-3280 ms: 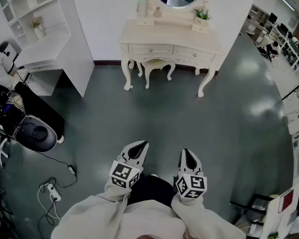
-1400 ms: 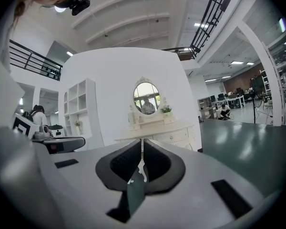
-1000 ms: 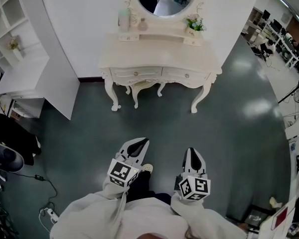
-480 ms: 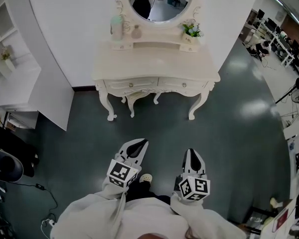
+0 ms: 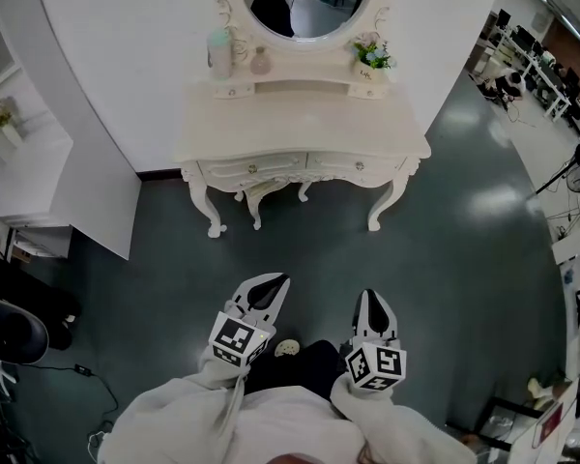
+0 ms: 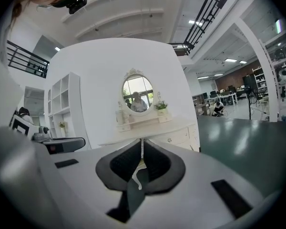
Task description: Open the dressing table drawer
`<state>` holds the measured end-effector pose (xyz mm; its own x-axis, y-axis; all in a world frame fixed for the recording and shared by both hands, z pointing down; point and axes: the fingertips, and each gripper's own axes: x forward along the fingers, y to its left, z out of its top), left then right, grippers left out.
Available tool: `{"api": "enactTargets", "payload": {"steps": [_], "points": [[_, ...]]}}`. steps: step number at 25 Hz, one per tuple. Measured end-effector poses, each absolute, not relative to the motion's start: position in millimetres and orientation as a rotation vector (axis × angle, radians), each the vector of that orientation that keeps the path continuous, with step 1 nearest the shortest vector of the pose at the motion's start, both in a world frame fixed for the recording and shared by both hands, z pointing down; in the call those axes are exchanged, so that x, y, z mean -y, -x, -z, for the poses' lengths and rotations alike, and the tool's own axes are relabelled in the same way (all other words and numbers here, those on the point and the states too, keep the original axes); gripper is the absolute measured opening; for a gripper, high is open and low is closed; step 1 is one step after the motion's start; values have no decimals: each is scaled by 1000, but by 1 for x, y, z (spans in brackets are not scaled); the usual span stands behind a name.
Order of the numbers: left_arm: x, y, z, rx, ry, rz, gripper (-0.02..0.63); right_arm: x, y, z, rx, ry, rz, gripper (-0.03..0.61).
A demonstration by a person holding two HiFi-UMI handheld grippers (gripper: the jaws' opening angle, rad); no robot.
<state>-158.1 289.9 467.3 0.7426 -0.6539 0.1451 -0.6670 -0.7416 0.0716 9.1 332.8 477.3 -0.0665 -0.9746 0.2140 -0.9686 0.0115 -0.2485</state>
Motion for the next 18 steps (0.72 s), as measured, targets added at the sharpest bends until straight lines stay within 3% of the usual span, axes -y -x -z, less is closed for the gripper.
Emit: {"api": "enactTargets", "payload": {"steps": [18], "points": [[-241,139,-478,1137,-2749,-179,18,-271,-30,-489,-2312,2079,580,38]]}}
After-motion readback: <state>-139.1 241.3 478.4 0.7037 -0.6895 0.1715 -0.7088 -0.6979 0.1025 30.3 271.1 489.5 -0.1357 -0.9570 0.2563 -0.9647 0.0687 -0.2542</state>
